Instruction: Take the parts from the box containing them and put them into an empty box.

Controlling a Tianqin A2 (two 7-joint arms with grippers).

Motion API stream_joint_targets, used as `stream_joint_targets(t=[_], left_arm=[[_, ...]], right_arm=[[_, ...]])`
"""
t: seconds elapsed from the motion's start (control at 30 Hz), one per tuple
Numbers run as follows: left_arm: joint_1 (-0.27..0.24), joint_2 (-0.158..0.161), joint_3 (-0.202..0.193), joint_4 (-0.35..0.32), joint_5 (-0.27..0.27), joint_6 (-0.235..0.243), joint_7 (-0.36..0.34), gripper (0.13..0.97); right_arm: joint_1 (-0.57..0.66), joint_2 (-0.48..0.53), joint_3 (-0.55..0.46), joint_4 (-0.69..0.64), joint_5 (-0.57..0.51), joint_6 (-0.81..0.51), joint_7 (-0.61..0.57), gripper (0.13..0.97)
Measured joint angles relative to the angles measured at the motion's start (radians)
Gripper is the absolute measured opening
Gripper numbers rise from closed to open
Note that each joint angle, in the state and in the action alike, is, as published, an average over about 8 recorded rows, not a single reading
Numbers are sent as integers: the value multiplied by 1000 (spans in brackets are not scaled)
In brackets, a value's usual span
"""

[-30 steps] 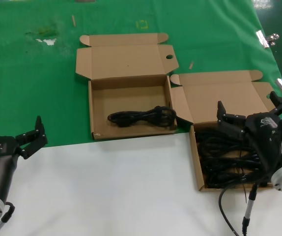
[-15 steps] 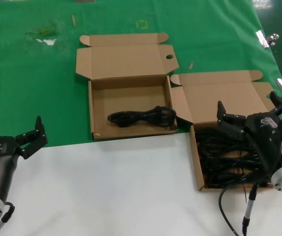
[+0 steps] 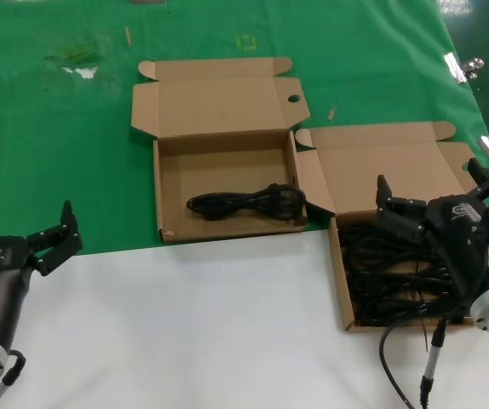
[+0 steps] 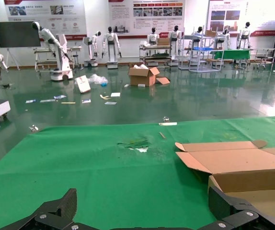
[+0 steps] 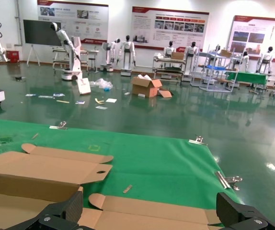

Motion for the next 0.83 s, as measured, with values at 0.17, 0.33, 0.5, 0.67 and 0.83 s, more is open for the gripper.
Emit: stream_joint_targets(t=[0.17, 0.33, 0.5, 0.67, 0.83], left_arm=[[0, 0, 0, 0, 0, 0, 0, 966], [0, 0, 0, 0, 0, 0, 0, 966], [0, 0, 0, 0, 0, 0, 0, 966], [0, 0, 0, 0, 0, 0, 0, 966], [0, 0, 0, 0, 0, 0, 0, 966]], right_arm=[[0, 0, 0, 0, 0, 0, 0, 966], [0, 0, 0, 0, 0, 0, 0, 966], [0, 0, 0, 0, 0, 0, 0, 966], [0, 0, 0, 0, 0, 0, 0, 966], [0, 0, 0, 0, 0, 0, 0, 966]])
